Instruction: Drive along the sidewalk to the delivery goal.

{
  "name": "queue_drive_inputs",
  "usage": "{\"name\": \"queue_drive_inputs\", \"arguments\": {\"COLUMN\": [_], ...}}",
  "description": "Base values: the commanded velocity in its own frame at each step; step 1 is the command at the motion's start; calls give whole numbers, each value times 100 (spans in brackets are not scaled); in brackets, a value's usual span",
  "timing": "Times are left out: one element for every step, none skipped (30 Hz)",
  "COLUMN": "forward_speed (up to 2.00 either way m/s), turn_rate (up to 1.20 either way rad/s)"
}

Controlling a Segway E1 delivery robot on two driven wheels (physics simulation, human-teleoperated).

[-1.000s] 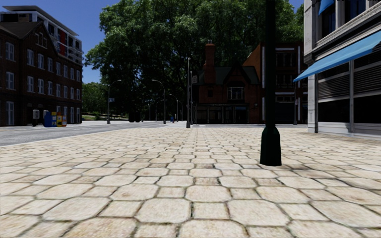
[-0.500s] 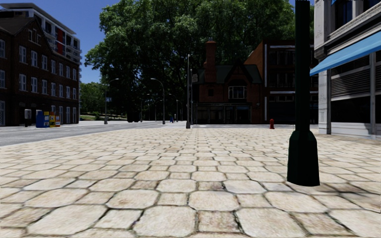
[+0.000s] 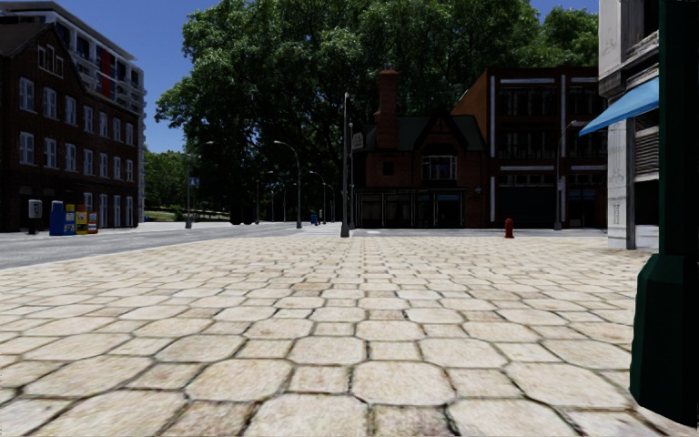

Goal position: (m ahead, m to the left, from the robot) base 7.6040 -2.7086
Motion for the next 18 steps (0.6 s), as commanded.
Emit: {"name": "queue_drive_inputs", "arguments": {"forward_speed": [187,187,185,184,183,183,181,179,179,178,177,176,176,176,176,176,176,176], "turn_rate": [0,0,0,0,0,0,0,0,0,0,0,0,0,0,0,0,0,0]}}
